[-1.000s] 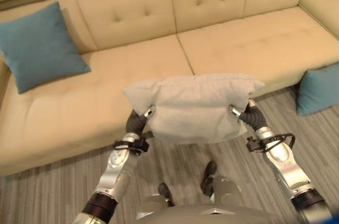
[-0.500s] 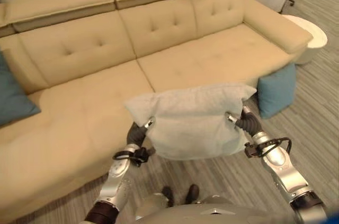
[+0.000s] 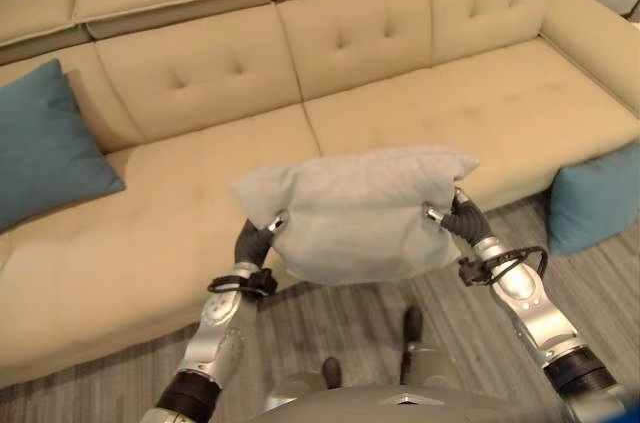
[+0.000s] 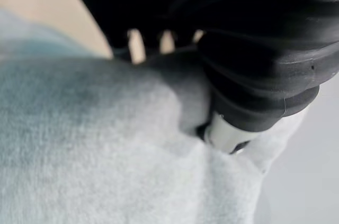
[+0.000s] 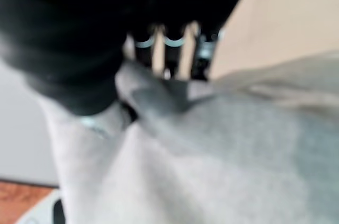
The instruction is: Pick up all the scattered cushions and arrange them neatly on the sofa.
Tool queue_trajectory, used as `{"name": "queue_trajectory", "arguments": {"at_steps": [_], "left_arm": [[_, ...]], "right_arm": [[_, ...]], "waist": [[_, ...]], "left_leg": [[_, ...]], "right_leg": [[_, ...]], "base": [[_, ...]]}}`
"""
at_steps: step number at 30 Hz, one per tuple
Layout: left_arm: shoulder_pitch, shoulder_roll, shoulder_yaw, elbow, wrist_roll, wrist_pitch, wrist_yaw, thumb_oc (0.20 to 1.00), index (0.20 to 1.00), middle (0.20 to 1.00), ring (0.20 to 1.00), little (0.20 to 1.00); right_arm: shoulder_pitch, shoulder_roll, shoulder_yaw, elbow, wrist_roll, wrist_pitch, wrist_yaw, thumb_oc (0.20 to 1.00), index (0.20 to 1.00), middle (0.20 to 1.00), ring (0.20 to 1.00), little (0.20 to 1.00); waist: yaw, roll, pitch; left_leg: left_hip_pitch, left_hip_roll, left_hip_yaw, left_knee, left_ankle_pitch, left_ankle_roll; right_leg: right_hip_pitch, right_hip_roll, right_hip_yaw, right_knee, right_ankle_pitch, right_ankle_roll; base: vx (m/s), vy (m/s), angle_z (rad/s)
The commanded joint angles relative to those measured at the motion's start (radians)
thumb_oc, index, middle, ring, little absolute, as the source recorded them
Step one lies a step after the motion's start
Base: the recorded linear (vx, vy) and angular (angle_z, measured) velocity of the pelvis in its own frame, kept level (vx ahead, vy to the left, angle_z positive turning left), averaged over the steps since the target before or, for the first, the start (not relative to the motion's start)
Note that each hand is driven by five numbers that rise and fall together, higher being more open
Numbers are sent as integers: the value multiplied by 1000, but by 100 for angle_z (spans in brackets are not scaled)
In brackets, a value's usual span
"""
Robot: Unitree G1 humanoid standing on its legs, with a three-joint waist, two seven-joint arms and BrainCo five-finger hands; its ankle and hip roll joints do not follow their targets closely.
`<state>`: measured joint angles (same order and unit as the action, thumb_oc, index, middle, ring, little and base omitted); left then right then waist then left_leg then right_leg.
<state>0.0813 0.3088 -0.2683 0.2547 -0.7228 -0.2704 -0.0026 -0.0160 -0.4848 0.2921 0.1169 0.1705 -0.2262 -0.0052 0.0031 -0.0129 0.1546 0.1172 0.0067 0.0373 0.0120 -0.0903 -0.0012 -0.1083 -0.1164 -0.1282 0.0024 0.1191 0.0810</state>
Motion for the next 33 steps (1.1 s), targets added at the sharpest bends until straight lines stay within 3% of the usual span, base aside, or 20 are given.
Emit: {"name": "queue_trajectory", "arguments": {"at_steps": [1,4,8,9,10,11,12,14,17,20,22,25,26,30,32,33], "left_arm": [[-107,-25,-90,-167,25,-78,-96,200,200,200,200,200],[-110,-28,-93,-168,13,-81,-94,200,200,200,200,200],[-120,-27,-100,-166,4,-77,-93,200,200,200,200,200],[-123,-28,-106,-164,6,-74,-95,200,200,200,200,200],[-134,-27,-107,-163,13,-68,-94,200,200,200,200,200],[-134,-27,-108,-163,13,-68,-94,200,200,200,200,200],[-134,-24,-108,-166,18,-62,-98,200,200,200,200,200],[-126,-22,-104,-166,15,-59,-102,200,200,200,200,200],[-107,-19,-99,-169,12,-57,-103,200,200,200,200,200],[-96,-10,-93,-179,16,-57,-100,200,200,200,200,200],[-98,-7,-91,-181,16,-59,-97,200,200,200,200,200],[-96,4,-87,-186,20,-65,-92,200,200,200,200,200],[-89,5,-84,-184,22,-67,-89,200,200,200,200,200],[-84,5,-77,-187,21,-67,-93,200,200,200,200,200],[-88,2,-73,-177,23,-62,-100,200,200,200,200,200],[-90,1,-73,-173,22,-59,-100,200,200,200,200,200]], "right_arm": [[-83,29,31,-128,21,-101,41,200,200,200,200,200],[-78,23,35,-131,29,-102,38,200,200,200,200,200],[-78,21,26,-131,37,-102,28,200,200,200,200,200],[-76,22,26,-131,41,-104,29,200,200,200,200,200],[-75,23,22,-126,42,-105,29,200,200,200,200,200],[-75,23,22,-125,42,-106,29,200,200,200,200,200],[-81,26,22,-123,42,-103,28,200,200,200,200,200],[-83,34,24,-114,47,-103,31,200,200,200,200,200],[-82,55,33,-105,39,-103,29,200,200,200,200,200],[-92,75,44,-102,33,-100,28,200,200,200,200,200],[-104,82,52,-94,24,-99,27,200,200,200,200,200],[-128,95,64,-89,4,-95,22,200,200,200,200,200],[-125,101,68,-88,-1,-93,22,200,200,200,200,200],[-130,98,69,-88,-4,-87,25,200,200,200,200,200],[-136,90,66,-90,-13,-83,21,200,200,200,200,200],[-135,90,66,-88,-15,-81,19,200,200,200,200,200]], "waist": [[-32,-47,-34],[-34,-63,-18],[-35,-76,-15],[-33,-77,-17],[-33,-78,-22],[-33,-79,-20],[-29,-74,-25],[-17,-77,-23],[-8,-76,-37],[5,-73,-44],[7,-71,-42],[6,-53,-32],[2,-44,-32],[-7,-28,-37],[-17,-29,-41],[-20,-30,-39]], "left_leg": [[-118,13,106,193,9,-77],[-159,57,166,296,26,-89],[-198,83,219,250,33,-78],[-217,88,235,217,53,-76],[-249,109,277,157,112,-80],[-243,108,277,154,112,-81],[-275,142,324,100,179,-96],[-275,141,316,88,190,-98],[-245,116,304,69,169,-83],[-210,85,317,74,125,-48],[-196,77,326,77,108,-35],[-147,50,327,71,72,7],[-118,33,323,56,58,17],[-79,24,310,8,58,10],[-58,25,288,-9,56,-7],[-55,26,279,-7,53,-9]], "right_leg": [[76,-3,-62,48,-89,50],[114,1,-112,45,-116,23],[141,3,-155,34,-131,16],[148,9,-165,28,-133,18],[165,21,-182,22,-143,19],[169,20,-182,22,-146,20],[182,34,-195,20,-162,19],[204,39,-194,24,-178,19],[224,30,-188,44,-198,33],[213,-11,-172,135,-200,57],[191,-34,-167,190,-186,71],[116,-75,-150,375,-136,105],[87,-86,-150,402,-128,99],[58,-82,-153,310,-130,81],[25,-76,-122,153,-83,84],[19,-73,-109,146,-75,88]], "base": [[77,-248,65],[42,-183,82],[38,-58,68],[147,-32,36],[131,-16,21],[203,25,48],[120,22,59],[216,65,25],[227,140,-27],[182,207,-31],[103,154,-30],[142,217,-8],[195,215,2],[121,26,2],[172,-133,-3],[120,-112,-2]]}}
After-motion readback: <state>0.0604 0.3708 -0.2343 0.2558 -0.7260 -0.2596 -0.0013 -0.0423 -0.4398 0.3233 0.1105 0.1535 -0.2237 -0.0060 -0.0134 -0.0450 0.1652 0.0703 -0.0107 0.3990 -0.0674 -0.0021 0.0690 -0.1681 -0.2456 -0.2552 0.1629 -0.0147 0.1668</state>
